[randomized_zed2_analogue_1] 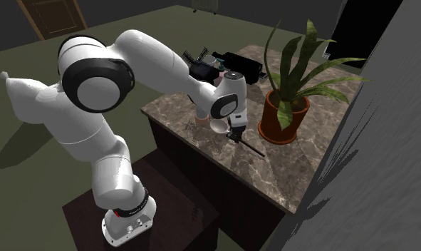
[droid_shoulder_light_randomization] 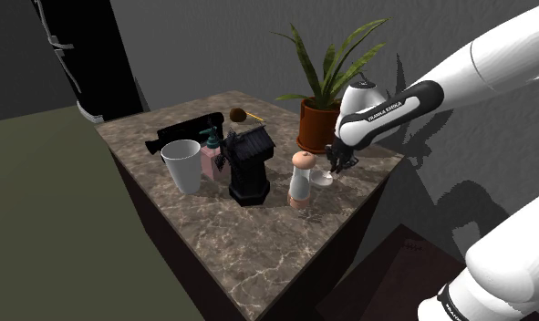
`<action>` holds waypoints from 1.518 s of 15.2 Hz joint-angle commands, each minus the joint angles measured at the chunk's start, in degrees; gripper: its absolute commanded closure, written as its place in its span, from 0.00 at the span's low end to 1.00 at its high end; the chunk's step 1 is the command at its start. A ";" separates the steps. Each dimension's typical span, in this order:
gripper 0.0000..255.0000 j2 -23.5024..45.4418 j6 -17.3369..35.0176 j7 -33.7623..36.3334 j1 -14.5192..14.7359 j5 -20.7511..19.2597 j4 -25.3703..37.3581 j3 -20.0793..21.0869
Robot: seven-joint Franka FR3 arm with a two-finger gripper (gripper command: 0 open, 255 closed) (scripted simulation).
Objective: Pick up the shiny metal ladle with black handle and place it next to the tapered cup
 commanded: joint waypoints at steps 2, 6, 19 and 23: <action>1.00 -1.21 -1.90 -0.53 0.11 0.62 0.71 0.03; 1.00 -3.26 -5.10 -1.31 0.23 1.47 1.92 -0.03; 1.00 -8.43 -15.47 -3.12 0.54 3.22 7.25 -0.36; 1.00 -9.55 -18.62 -3.52 0.59 3.55 9.29 -0.46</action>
